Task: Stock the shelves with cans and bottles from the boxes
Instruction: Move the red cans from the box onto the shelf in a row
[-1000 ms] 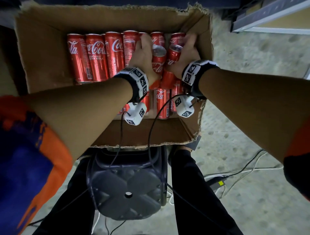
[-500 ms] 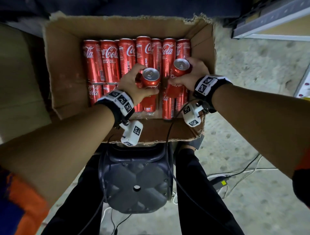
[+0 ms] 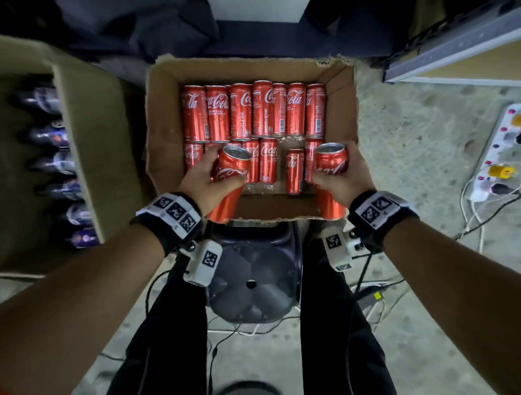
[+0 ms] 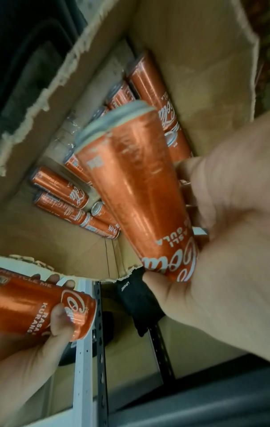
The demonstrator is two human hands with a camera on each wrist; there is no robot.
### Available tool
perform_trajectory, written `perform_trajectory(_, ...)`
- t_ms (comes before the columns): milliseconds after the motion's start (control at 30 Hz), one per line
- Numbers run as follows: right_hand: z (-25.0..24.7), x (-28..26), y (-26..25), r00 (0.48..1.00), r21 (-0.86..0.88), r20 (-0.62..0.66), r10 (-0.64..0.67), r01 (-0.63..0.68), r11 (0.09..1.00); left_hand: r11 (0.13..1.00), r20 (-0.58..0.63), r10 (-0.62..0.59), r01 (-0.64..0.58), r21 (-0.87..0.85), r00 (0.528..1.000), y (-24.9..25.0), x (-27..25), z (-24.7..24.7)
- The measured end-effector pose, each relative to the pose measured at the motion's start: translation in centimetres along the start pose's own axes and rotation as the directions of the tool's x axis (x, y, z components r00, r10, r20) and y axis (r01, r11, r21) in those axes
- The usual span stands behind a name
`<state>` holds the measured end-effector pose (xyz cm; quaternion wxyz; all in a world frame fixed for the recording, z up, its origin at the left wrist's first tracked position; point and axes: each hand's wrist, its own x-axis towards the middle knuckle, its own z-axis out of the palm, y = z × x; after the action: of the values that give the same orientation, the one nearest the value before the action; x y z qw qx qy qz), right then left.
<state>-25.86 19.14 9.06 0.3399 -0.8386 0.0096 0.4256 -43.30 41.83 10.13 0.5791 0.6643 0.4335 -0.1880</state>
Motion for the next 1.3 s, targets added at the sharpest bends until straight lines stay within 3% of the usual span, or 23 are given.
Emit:
perform_trajectory(200, -1.2, -6.9, -2.7, 0.997, -0.082, 0.023, -0.067, 0.069, 0.994, 0.987, -0.023, -0.055, 0.051, -0.153, 0.998, 2.8, -7.6, -0.7)
perform_trajectory(367, -2.5, -12.8, -6.8, 0.983, 0.019, 0.095, -0.156, 0.155, 0.988, 0.976, -0.047, -0.071, 0.059, -0.210, 0.996, 5.7, -14.1, -1.7)
perform_trajectory(633, -6.4, -23.2, -16.2, 0.944, 0.211, 0.210, -0.254, 0.210, 0.955, 0.960, -0.110, 0.035, -0.064, -0.274, 0.993, 13.3, -24.2, -6.2)
perform_trajectory(867, -10.2, -31.5, -22.6, 0.935, 0.256, 0.145, -0.324, 0.281, 0.925, 0.949, -0.204, 0.154, -0.202, -0.243, 0.967, 19.5, -32.7, -9.9)
perform_trajectory(1033, -13.3, -36.6, -27.4, 0.907, 0.302, 0.109, -0.406, 0.358, 0.883, 0.903, -0.229, 0.299, -0.353, -0.246, 0.926, 24.9, -37.7, -12.9)
perform_trajectory(1133, -15.4, -39.7, -30.8, 0.853, 0.405, 0.115, -0.508, 0.427, 0.809, 0.861, -0.235, 0.403, -0.454, -0.229, 0.884, 28.3, -40.8, -15.1)
perform_trajectory(1300, -18.1, -43.6, -36.5, 0.735, 0.362, 0.047, -0.676, 0.618, 0.698, 0.764, -0.281, 0.559, -0.616, -0.190, 0.780, 33.3, -45.7, -19.2)
